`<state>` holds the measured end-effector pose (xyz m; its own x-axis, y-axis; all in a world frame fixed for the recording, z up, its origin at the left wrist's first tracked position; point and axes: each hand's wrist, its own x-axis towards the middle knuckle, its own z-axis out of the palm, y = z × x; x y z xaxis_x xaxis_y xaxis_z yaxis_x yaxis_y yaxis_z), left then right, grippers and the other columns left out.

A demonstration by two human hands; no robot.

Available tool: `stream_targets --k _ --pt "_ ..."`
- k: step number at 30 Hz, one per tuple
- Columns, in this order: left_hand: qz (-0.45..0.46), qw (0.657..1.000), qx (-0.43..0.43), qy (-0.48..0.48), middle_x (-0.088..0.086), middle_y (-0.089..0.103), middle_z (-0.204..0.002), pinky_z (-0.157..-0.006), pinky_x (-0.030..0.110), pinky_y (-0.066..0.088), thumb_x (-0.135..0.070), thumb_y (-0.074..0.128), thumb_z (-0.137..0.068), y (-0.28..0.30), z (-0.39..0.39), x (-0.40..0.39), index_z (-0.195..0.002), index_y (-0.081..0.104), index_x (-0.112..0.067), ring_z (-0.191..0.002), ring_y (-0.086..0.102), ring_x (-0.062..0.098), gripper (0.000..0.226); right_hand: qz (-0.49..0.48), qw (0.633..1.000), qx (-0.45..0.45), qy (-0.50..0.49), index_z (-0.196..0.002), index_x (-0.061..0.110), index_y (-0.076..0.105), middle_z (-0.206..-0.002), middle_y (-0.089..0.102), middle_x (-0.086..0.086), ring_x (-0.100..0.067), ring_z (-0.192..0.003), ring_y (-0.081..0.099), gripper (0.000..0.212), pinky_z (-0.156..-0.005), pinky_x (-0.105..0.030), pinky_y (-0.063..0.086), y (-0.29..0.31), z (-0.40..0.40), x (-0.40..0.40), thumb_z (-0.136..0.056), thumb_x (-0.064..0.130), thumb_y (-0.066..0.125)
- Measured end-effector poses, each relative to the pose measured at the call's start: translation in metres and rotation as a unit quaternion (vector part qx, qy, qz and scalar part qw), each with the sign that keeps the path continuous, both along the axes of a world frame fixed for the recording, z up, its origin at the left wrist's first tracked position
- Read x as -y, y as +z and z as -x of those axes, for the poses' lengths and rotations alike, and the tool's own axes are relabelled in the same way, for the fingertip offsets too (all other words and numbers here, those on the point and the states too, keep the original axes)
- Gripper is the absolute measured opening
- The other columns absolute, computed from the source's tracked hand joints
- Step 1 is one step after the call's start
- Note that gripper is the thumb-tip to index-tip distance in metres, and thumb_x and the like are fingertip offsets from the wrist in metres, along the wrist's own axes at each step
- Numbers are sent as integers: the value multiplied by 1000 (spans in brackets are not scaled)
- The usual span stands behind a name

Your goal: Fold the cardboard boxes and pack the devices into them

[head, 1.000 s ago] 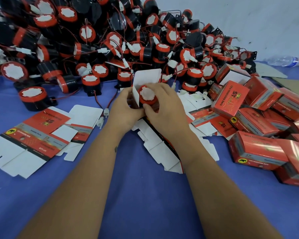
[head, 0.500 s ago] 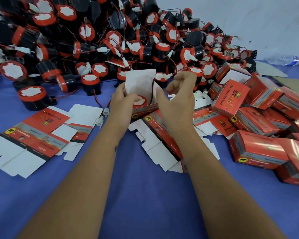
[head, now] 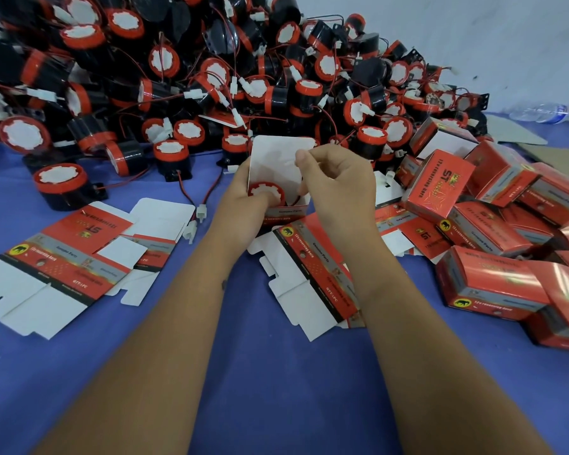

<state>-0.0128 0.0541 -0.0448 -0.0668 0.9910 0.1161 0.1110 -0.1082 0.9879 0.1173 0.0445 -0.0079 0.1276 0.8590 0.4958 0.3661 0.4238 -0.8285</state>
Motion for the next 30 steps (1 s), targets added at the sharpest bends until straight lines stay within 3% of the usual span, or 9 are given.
stream_targets --k 3,7,11,14,17,19,23,27,30 --pt "2 1000 0 4 -4 65 -122 -75 10 50 -2 55 -94 0 -1 1 -142 48 -24 -109 61 10 52 -15 999 37 -28 -102 21 56 -59 65 1 -4 -71 60 15 -75 -1 38 -4 0 -1 -91 19 65" --pt "-4 1000 -10 11 -4 66 -119 -77 11 50 -2 56 -93 0 -2 3 -141 48 -22 -107 62 10 52 -36 989 141 -40 -95 20 63 -74 60 18 -5 -90 50 10 -101 -41 38 -12 -3 -5 -86 21 68" --pt "-5 1000 -3 9 -1 66 -123 -86 18 51 -1 56 -92 0 -2 2 -140 49 -20 -111 62 13 53 -59 954 282 -85 -87 19 70 -116 56 3 -19 -117 38 9 -100 -36 29 -24 -4 -12 -81 25 72" --pt "-22 1000 -3 16 -5 65 -119 -80 11 51 2 58 -91 1 -5 4 -137 48 -22 -103 62 6 53 25 954 277 -110 -81 23 69 -136 45 -4 -27 -130 30 1 -99 -32 22 -26 -5 -15 -81 23 70" --pt "-49 998 -16 41 -14 65 -107 -81 20 51 -1 61 -87 1 -7 3 -117 49 -37 -93 62 0 49 52 957 266 -101 -74 21 67 -132 47 -3 -25 -125 31 5 -92 -29 22 -25 -6 -16 -77 18 67" --pt "-29 998 3 47 -12 66 -109 -91 34 53 -23 60 -83 3 -10 3 -106 51 -44 -101 65 8 33 24 954 286 -92 -73 16 69 -129 50 -6 -26 -120 34 6 -93 -31 28 -23 -7 -15 -76 13 64" --pt "-16 998 -14 61 -18 66 -110 -98 44 52 -54 57 -77 4 -15 6 -108 51 -44 -102 65 4 34 -11 953 297 -61 -73 9 70 -122 51 -8 -24 -111 34 13 -89 -31 32 -24 -3 -12 -77 7 57" --pt "-15 997 -25 73 -6 66 -119 -98 46 51 -40 68 -84 0 -12 3 -112 52 -34 -110 63 16 33 -25 960 278 -34 -79 7 63 -116 48 -8 -21 -106 41 7 -92 -36 42 -30 -1 -12 -80 4 57" --pt "-12 995 -44 83 -2 64 -120 -98 43 51 -35 70 -84 0 -11 0 -111 53 -34 -112 62 18 32 -13 986 163 -6 -102 15 60 -114 46 1 -4 -91 46 21 -73 -16 43 -27 -3 -10 -82 5 60"
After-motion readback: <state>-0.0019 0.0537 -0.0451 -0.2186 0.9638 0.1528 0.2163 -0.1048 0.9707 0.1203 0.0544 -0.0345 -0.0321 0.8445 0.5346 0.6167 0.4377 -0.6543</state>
